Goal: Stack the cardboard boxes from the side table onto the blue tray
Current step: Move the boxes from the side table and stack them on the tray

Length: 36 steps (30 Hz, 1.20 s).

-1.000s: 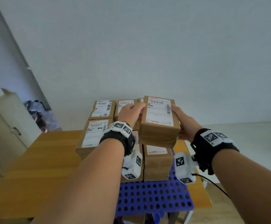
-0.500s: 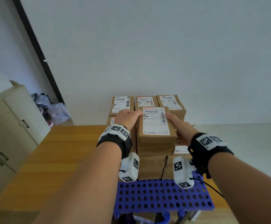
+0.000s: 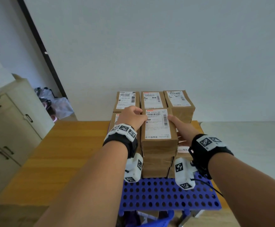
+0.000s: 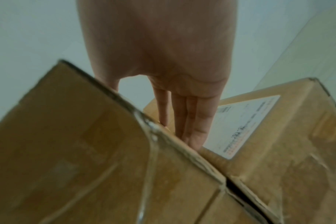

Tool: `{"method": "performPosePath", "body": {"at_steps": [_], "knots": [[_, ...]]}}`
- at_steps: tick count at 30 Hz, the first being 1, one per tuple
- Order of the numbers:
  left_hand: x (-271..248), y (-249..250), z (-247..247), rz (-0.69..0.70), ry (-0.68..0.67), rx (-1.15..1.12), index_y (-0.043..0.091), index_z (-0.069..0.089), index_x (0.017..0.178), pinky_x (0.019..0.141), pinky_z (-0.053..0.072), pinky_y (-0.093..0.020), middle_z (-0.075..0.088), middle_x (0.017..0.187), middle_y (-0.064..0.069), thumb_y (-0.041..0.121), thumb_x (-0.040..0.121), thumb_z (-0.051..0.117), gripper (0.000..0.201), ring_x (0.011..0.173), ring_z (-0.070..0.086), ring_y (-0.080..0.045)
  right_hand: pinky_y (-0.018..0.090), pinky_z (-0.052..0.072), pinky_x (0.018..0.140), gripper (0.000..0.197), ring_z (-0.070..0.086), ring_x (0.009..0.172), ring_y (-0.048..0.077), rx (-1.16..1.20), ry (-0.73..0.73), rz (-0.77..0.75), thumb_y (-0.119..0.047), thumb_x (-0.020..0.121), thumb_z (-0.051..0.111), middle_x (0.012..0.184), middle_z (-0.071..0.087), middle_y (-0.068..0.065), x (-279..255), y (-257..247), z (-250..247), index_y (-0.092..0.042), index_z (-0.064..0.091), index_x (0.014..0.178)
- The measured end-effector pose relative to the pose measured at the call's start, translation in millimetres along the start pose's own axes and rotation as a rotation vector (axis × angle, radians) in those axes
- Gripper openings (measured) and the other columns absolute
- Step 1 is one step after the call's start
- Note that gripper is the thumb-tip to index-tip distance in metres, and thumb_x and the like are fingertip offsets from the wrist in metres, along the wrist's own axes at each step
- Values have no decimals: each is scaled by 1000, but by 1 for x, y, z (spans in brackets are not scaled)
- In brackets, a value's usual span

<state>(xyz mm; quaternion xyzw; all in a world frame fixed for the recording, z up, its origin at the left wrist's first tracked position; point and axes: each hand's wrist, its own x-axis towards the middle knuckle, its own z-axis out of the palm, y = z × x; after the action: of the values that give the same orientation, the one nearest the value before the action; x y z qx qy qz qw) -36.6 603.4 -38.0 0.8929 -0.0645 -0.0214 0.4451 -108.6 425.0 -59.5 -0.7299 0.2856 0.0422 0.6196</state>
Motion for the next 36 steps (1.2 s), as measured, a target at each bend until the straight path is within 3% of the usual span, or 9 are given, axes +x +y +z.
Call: {"method": "performPosePath", "body": {"at_steps": [8, 11, 18, 21, 24, 27, 30, 33, 36], "knots": [[-5, 0, -1, 10, 7, 60, 29, 68, 106, 60, 38, -15, 64, 104, 14, 22, 81, 73, 27, 94, 59, -7, 35, 57, 72, 40, 69, 86, 22, 12, 46, -20, -57, 85, 61, 92, 71, 2, 11, 5, 7, -18, 62, 93], [-5, 0, -1, 22, -1, 74, 28, 68, 110, 67, 41, -19, 65, 110, 13, 21, 81, 74, 30, 98, 59, -9, 32, 53, 64, 33, 65, 81, 18, 20, 65, -12, -50, 89, 60, 88, 68, 0, 12, 3, 7, -18, 58, 86], [-4, 0, 1, 34, 13, 99, 27, 68, 109, 74, 41, -22, 66, 115, 9, 22, 84, 74, 27, 94, 56, -8, 35, 58, 75, 27, 67, 91, 19, -57, 63, -65, -42, 94, 56, 100, 72, 2, 11, -2, 6, -18, 66, 93], [-3, -1, 0, 40, 15, 115, 25, 69, 111, 73, 41, -20, 65, 114, 8, 23, 85, 74, 27, 92, 54, -7, 25, 52, 60, 47, 64, 95, 16, -224, 48, -146, -44, 94, 57, 119, 66, 1, 6, -7, 7, -16, 57, 132], [-2, 1, 2, 35, 18, 126, 25, 70, 107, 61, 37, -15, 67, 113, 7, 19, 85, 74, 23, 88, 54, -7, 31, 54, 69, 81, 58, 116, 25, -368, 4, -152, -45, 88, 66, 145, 49, 6, 3, -14, 8, -19, 25, 153], [-1, 2, 4, 35, 32, 129, 24, 71, 101, 71, 41, -20, 69, 111, 5, 17, 83, 75, 19, 88, 55, -8, 37, 56, 78, 109, 59, 113, 23, -405, -98, -201, -39, 76, 80, 143, 50, 4, -1, -18, 5, -25, 6, 155], [0, 2, 5, 41, 43, 131, 24, 71, 93, 70, 42, -22, 70, 108, 5, 19, 83, 75, 12, 85, 57, -8, 37, 48, 97, 117, 49, 122, 14, -530, -247, -300, -29, 69, 87, 137, 48, -6, -4, -17, 3, -28, 7, 154], [0, 1, 5, 57, 37, 137, 22, 72, 95, 71, 43, -23, 70, 107, 5, 21, 84, 75, 11, 86, 58, -9, 35, 45, 99, 119, 42, 132, 20, -653, -273, -281, -33, 69, 87, 144, 39, -7, -6, -16, 4, -27, 5, 155], [-1, 0, 4, 69, 30, 138, 20, 73, 99, 73, 43, -23, 71, 108, 4, 21, 85, 74, 14, 87, 58, -9, 29, 42, 92, 116, 43, 125, 17, -674, -220, -307, -37, 69, 86, 153, 35, -1, -6, -18, 6, -26, 11, 156]]}}
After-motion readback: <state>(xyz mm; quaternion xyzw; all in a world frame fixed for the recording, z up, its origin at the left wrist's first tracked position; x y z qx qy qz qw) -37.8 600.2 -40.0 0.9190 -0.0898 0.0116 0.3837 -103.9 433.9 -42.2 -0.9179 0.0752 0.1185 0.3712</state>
